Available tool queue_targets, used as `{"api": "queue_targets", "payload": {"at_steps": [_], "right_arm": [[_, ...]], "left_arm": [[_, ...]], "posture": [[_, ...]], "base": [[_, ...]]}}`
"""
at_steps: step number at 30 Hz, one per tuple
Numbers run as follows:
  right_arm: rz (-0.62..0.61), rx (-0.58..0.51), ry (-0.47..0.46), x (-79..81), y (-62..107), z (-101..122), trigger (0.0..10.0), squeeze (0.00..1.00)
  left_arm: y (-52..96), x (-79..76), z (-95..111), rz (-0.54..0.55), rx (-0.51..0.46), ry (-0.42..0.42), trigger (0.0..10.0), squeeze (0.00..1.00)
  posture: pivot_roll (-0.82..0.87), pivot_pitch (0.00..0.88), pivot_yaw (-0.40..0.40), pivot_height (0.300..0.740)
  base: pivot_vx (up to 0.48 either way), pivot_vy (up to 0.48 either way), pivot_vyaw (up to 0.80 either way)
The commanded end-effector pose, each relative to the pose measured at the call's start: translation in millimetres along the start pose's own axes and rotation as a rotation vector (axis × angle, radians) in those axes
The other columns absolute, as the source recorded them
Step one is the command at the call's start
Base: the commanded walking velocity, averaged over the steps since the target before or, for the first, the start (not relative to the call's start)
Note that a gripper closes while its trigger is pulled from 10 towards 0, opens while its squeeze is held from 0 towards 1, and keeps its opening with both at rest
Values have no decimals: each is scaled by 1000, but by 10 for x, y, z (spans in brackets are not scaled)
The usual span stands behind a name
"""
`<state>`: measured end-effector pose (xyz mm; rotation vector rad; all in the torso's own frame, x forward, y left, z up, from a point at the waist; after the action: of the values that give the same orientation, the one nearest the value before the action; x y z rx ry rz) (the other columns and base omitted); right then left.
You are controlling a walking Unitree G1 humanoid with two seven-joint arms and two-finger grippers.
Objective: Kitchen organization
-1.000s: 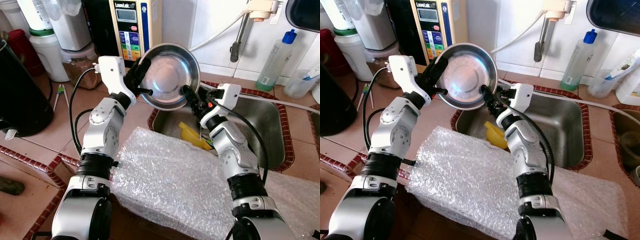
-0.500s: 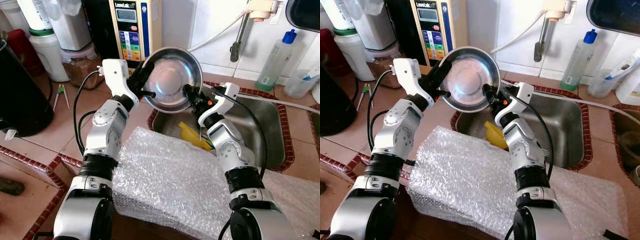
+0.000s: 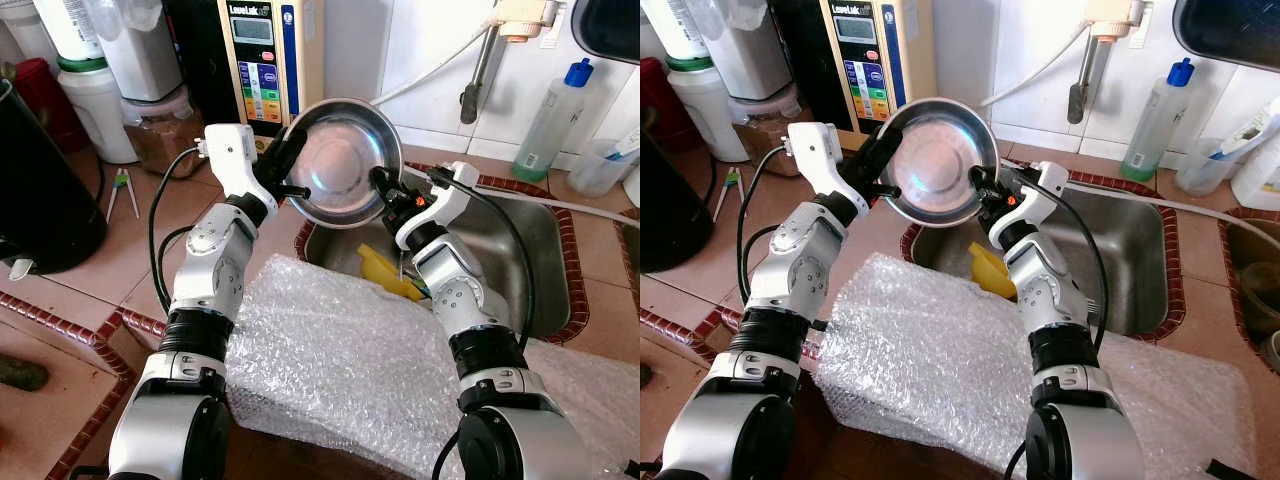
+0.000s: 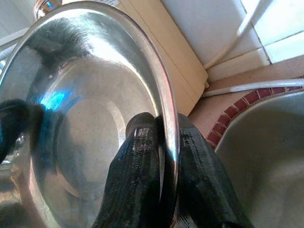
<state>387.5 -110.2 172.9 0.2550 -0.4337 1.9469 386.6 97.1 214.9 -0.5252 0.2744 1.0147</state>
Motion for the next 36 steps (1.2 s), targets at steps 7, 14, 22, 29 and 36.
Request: {"api": "queue_targets", "payload": {"at_steps": [7,14,22,29,36], "right_arm": [[-114,83,-7,-248,104,-121,0,0],[-147,96,19,-290,112,-129,0,0],[-206,100,47,-376,138,-119,0,0],[-378,80,200,-612,207,15,0,0],[-560,185,411,-968,459,2,0,0]], "left_arm": [[-26,-134,103,-119,-19,10,10000,1000],[48,-93,-131,-123,93,-22,10000,1000],[133,-17,-278,-106,157,-45,10000,1000],[248,83,-445,-117,297,-132,10000,1000],[458,109,-726,-187,486,-202,10000,1000]], "posture": [[-45,0,55,740],[-46,0,54,740],[-45,0,52,740],[-44,0,53,740],[-47,0,53,740]], "base": [[0,0,0],[0,0,0],[0,0,0],[0,0,0],[0,0,0]]}}
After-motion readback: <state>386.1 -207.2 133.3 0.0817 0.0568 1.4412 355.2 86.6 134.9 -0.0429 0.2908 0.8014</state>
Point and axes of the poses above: a point about 5 cm out from each wrist's last joint towards the gripper, its own y axis pointing back from the gripper into the wrist, its own z axis along the axis of the wrist's last joint, x = y × z, the point moved 1 cm from there along -y, pointing out of the wrist towards the gripper, and after that the axes turned 14 degrees about y, right-handed, at the moved point
